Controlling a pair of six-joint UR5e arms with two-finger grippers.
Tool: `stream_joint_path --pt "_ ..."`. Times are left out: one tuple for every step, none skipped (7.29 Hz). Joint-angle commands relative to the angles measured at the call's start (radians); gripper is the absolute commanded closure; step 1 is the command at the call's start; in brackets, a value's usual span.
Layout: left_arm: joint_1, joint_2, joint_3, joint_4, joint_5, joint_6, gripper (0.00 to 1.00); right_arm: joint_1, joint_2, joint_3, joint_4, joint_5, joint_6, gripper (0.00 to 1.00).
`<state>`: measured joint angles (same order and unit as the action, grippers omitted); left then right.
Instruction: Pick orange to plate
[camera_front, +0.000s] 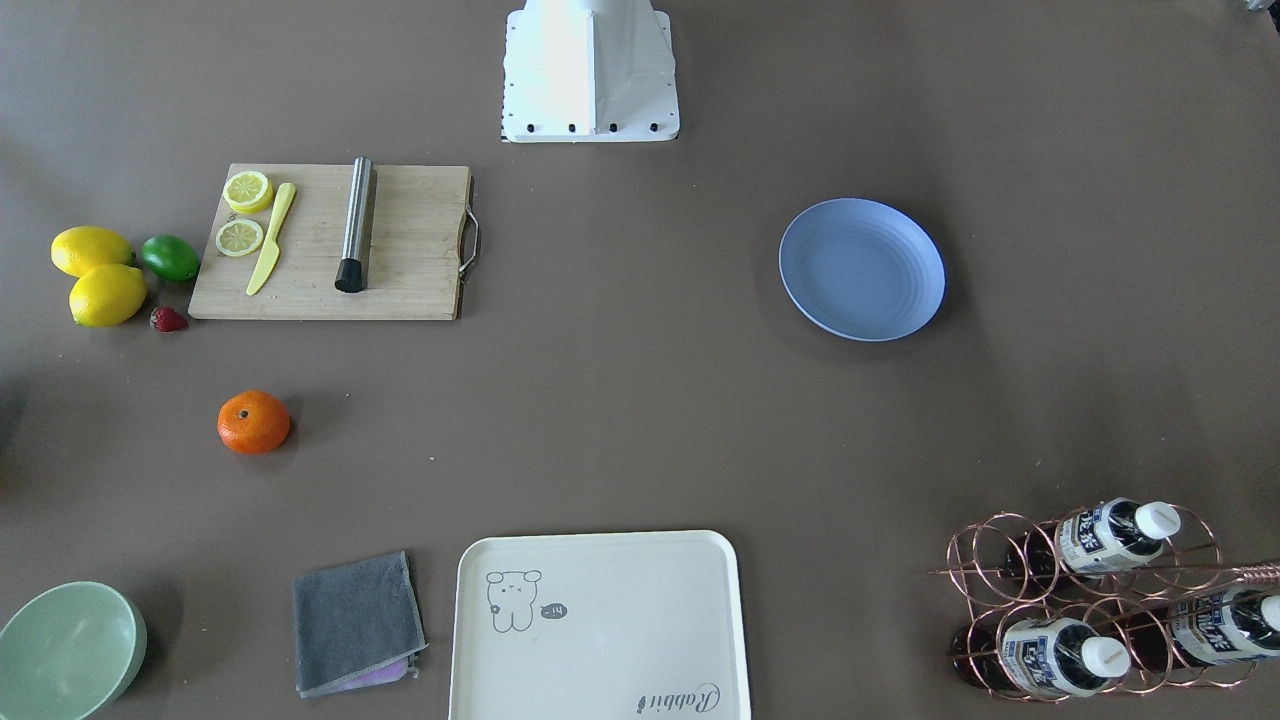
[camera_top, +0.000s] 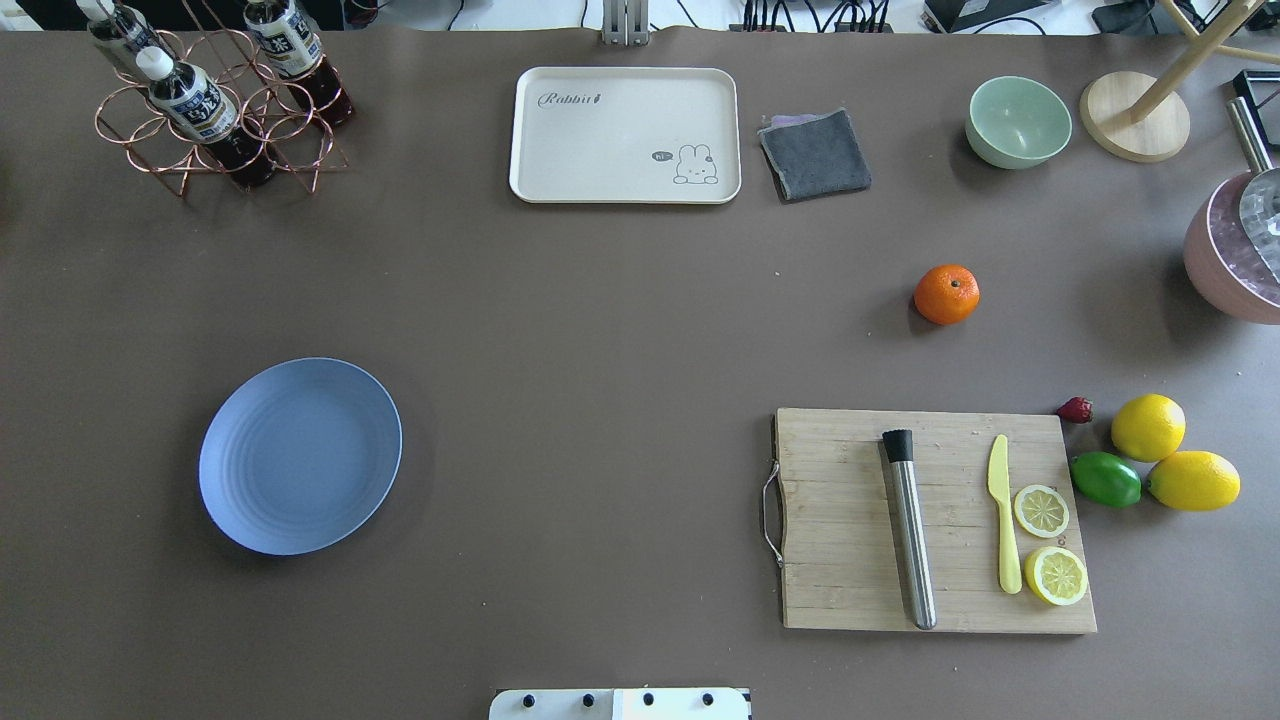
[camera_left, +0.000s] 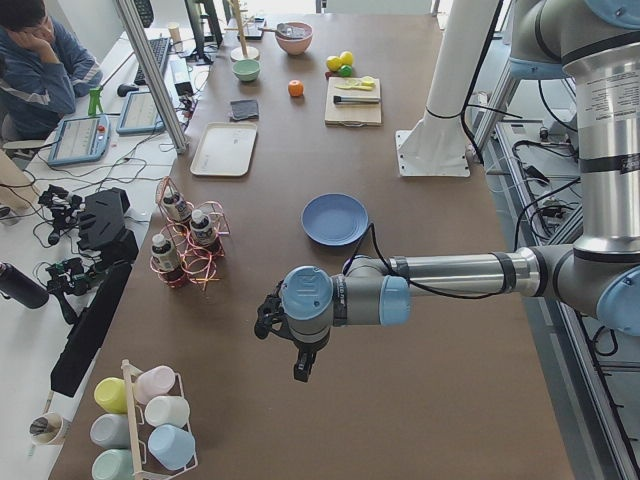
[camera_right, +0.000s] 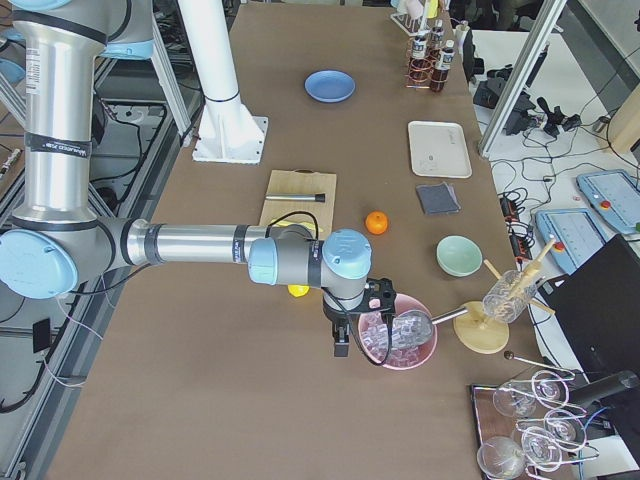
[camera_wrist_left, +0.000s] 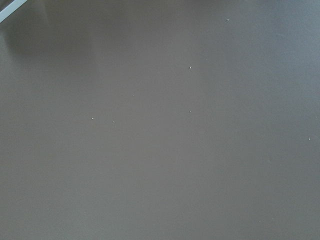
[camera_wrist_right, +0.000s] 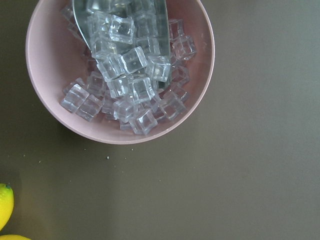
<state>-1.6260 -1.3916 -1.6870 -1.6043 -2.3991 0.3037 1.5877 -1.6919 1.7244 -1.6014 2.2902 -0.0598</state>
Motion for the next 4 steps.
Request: stream_joint_path --pt "0.0 0.0 0.0 -0.002 0.0 0.002 0.02 0.0 0.0 0.0 0.0 0.0 -0.002 0.0" --pt "0.002 0.0 0.001 0.0 -0.002 0.0 0.02 0.0 0.0 0.0 0.0 0.0 -0.002 0.0" --pt "0.002 0.0 -0.003 -0.002 -0.002 0.002 0.02 0.0 0.001 0.006 0.0 0.005 -0.003 0.0" --pt "0.0 0.0 -0.023 0.0 -0.002 0.002 0.02 0.0 0.001 0.018 0.0 0.008 -0.003 0.0"
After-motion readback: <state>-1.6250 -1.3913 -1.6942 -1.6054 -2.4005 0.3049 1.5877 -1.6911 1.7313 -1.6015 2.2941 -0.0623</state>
